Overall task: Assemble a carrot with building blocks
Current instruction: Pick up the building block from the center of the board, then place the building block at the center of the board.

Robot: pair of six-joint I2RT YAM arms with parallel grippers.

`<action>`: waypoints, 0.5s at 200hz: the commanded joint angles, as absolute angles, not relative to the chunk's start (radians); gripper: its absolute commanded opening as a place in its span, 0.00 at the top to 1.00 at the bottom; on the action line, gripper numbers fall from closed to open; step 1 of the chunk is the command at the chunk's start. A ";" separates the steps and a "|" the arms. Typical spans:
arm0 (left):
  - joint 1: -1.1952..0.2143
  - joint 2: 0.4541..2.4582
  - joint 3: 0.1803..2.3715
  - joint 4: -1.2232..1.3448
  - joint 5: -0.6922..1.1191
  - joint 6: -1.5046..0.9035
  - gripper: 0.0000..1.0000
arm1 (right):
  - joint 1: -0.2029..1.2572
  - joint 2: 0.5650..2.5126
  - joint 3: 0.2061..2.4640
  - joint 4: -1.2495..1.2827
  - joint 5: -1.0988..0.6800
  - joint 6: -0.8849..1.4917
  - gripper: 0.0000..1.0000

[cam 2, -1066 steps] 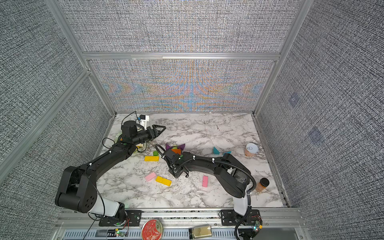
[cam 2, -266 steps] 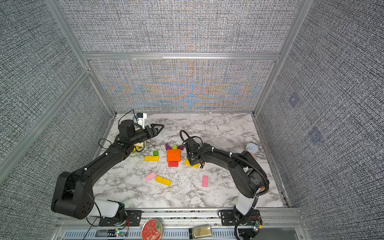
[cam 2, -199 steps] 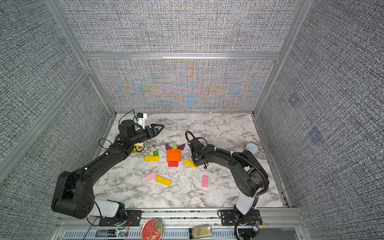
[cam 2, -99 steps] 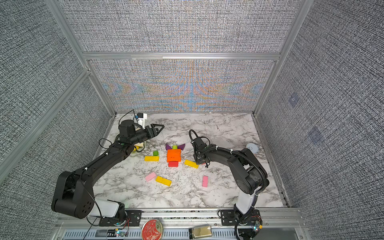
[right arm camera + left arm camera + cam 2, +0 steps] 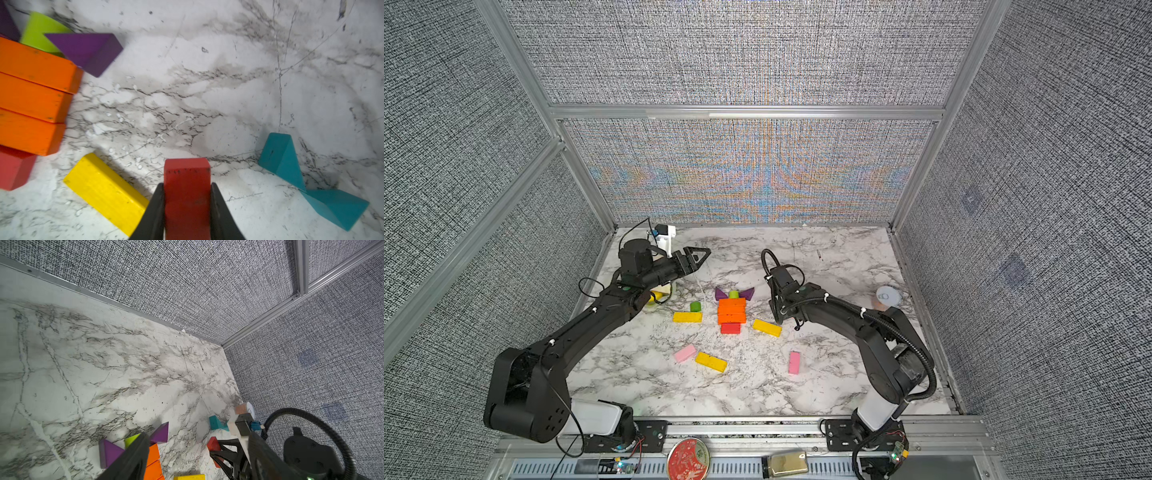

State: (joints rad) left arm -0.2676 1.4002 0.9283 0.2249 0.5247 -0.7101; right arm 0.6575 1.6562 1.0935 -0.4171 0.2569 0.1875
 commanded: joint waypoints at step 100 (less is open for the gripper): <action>-0.187 1.344 0.935 0.167 0.399 -0.655 0.24 | 1.051 1.715 1.244 -0.448 0.233 0.143 0.79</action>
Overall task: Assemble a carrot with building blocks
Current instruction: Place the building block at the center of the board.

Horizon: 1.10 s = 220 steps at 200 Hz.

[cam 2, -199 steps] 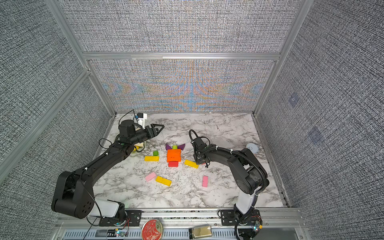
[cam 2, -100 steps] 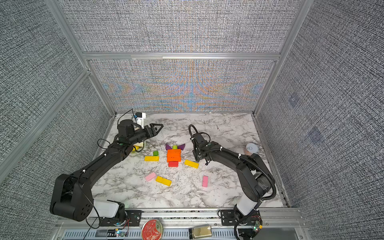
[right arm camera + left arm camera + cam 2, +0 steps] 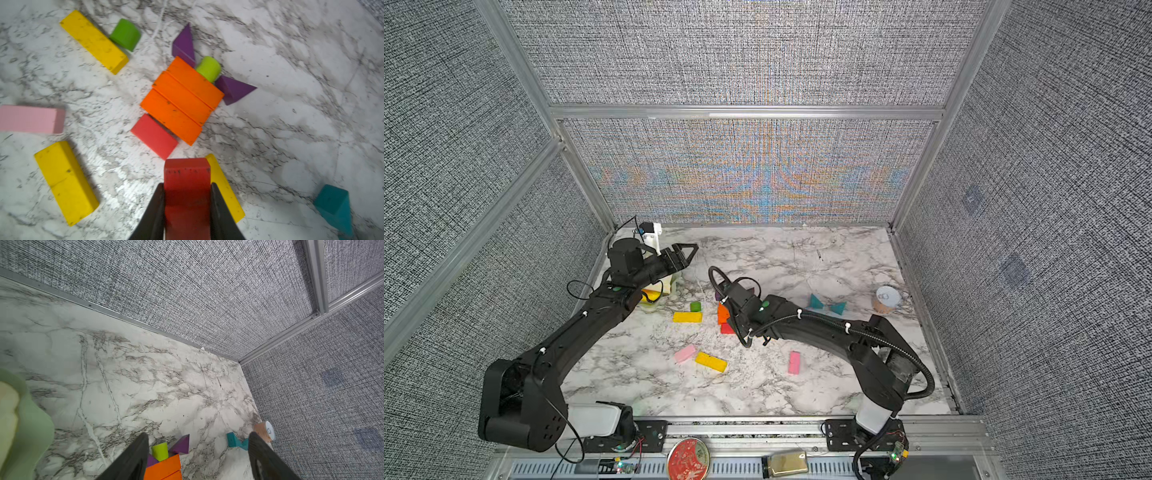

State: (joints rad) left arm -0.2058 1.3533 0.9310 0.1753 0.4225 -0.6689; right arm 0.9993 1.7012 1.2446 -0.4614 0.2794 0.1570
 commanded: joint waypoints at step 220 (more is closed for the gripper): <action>-0.168 1.368 0.925 0.204 0.453 -0.693 0.23 | 1.092 1.972 1.281 -0.427 0.231 0.072 0.75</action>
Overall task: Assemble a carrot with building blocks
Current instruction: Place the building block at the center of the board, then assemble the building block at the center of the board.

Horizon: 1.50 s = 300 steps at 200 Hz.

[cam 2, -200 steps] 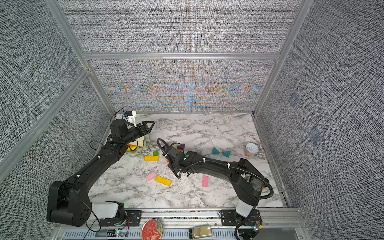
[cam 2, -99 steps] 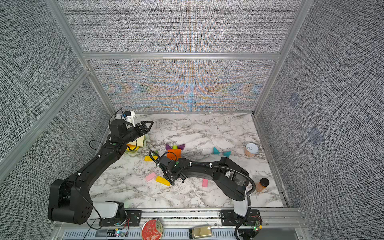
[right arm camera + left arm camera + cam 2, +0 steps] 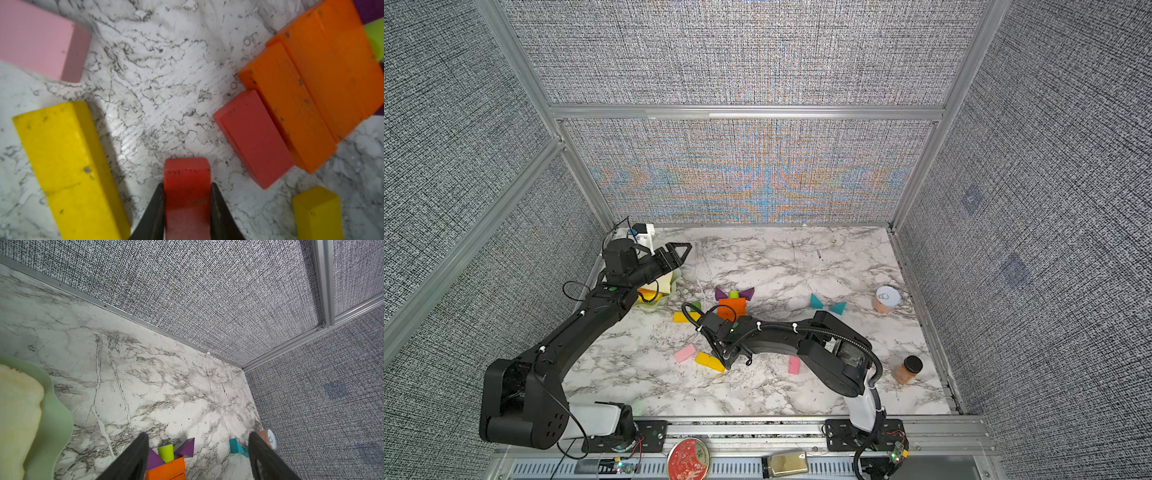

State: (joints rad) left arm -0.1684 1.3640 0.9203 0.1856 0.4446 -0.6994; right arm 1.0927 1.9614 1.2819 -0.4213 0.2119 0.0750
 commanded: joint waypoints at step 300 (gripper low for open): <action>-0.167 1.383 0.916 0.233 0.495 -0.730 0.24 | 1.101 1.742 1.169 -0.529 0.274 0.294 0.27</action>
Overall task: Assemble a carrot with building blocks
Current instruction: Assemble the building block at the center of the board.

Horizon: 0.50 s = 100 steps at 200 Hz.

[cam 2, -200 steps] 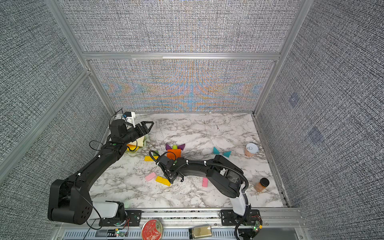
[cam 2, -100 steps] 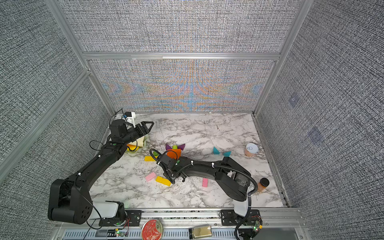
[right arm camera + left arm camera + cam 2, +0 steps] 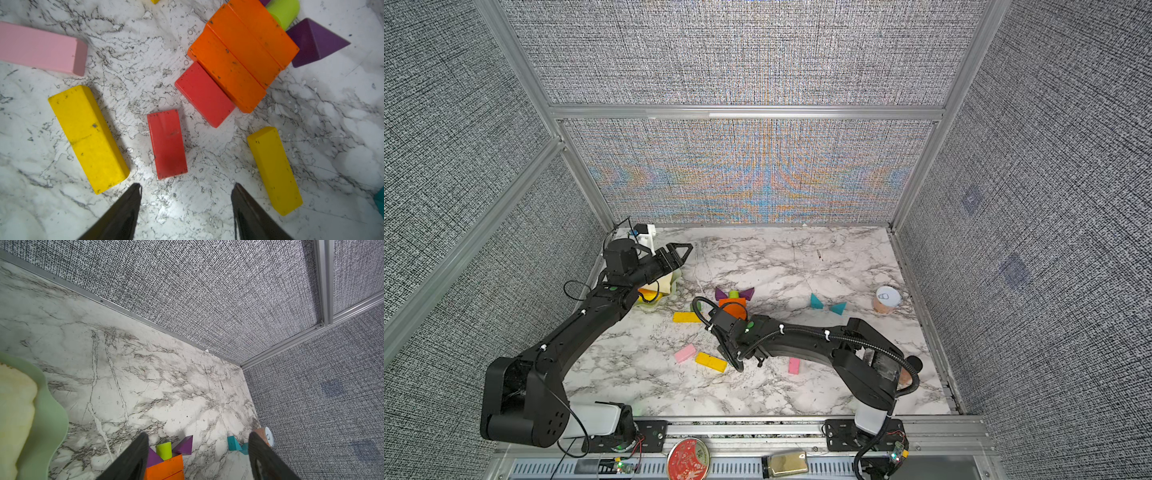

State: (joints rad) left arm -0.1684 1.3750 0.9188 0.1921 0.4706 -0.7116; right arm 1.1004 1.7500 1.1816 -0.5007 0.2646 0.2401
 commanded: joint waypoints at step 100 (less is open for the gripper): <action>-0.174 1.411 0.913 0.256 0.549 -0.769 0.24 | 1.103 1.749 1.121 -0.507 0.259 0.375 0.39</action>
